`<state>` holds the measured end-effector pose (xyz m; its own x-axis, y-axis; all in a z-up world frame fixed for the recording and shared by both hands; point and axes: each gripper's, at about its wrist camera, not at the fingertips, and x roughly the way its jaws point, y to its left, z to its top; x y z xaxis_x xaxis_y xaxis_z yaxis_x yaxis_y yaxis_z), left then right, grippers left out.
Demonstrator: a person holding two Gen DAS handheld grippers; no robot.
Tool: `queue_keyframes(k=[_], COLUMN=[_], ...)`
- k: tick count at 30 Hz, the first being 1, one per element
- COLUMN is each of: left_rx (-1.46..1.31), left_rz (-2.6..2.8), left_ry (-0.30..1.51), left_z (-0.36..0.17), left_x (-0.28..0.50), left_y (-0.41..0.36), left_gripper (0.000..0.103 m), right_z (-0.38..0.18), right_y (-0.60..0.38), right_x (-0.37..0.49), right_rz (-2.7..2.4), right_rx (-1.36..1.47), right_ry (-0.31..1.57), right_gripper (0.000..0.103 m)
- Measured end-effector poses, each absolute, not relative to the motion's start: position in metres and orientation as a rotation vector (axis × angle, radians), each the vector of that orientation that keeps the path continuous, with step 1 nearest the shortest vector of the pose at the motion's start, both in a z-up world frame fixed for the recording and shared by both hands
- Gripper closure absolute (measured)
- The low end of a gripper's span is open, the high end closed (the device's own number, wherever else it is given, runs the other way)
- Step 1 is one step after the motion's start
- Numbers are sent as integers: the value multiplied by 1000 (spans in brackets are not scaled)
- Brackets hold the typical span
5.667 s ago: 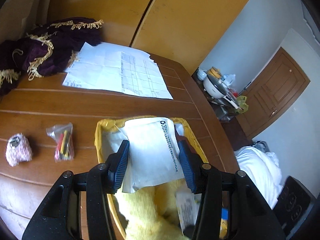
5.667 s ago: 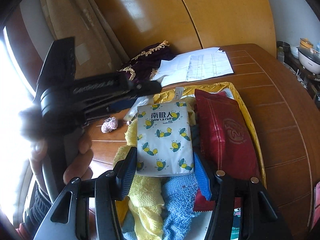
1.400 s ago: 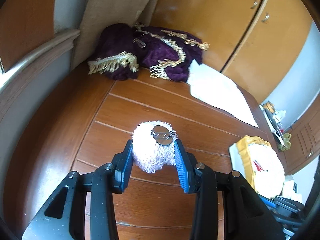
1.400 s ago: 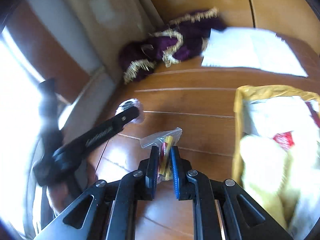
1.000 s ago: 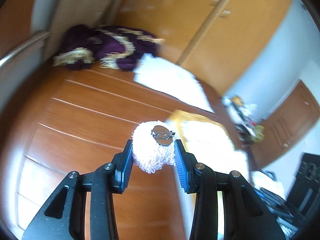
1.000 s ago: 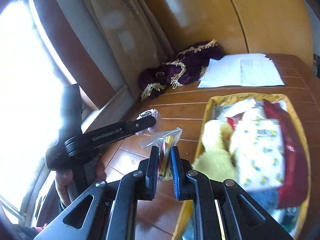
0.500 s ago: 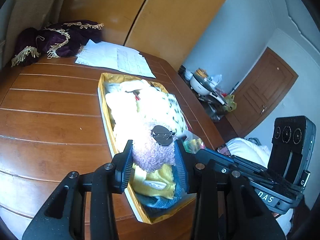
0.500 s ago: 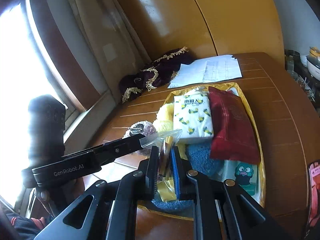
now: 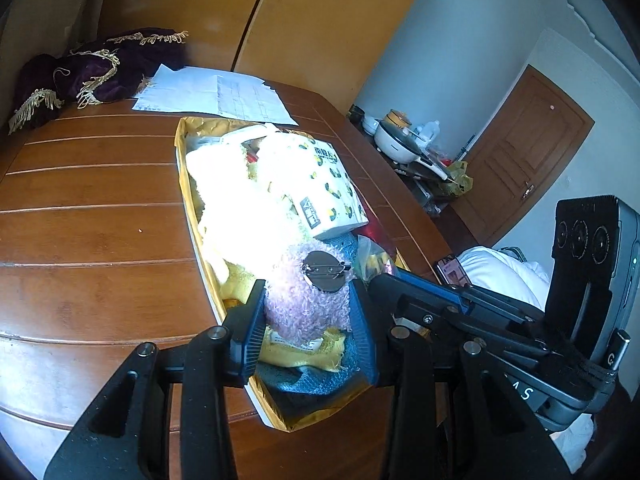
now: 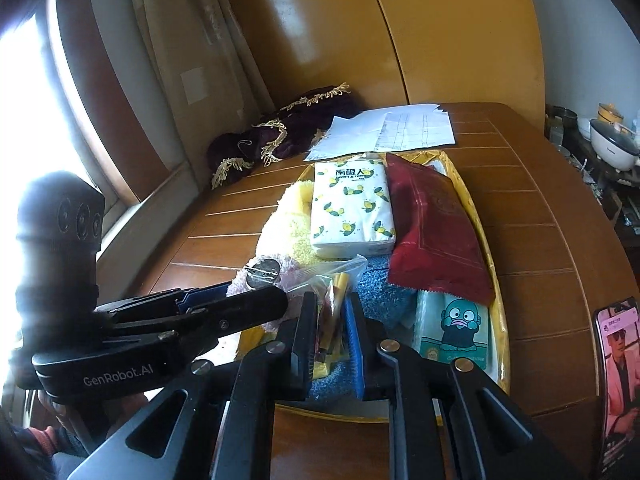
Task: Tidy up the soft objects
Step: 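Carry the pink pouch and crayon bag into the tray and release both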
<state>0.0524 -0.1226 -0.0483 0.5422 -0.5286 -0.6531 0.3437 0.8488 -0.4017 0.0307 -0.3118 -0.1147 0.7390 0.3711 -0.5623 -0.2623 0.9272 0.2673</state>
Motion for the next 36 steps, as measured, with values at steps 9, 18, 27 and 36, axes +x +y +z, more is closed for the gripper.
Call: queue_keyframes(k=[9,18,27,36], left_rx=[-229,-241,-235,-299], left_rz=[-519,-523,-543,-567], left_ry=[865,905,895,799], left_z=[-55,-67,-65,-51], left_x=[51,55,51,43], left_y=[-124,-124,-126,-114], left_gripper=[65,65,58,40], right_z=[-118,-122,-113,-98], right_y=[-313,-311,-314,-323], right_x=[31,31,23,11], right_rz=[347,342,351,367], right_rx=[169,156,157,197], right_ry=[666,680,647,580], right_gripper=[86,86,73,56])
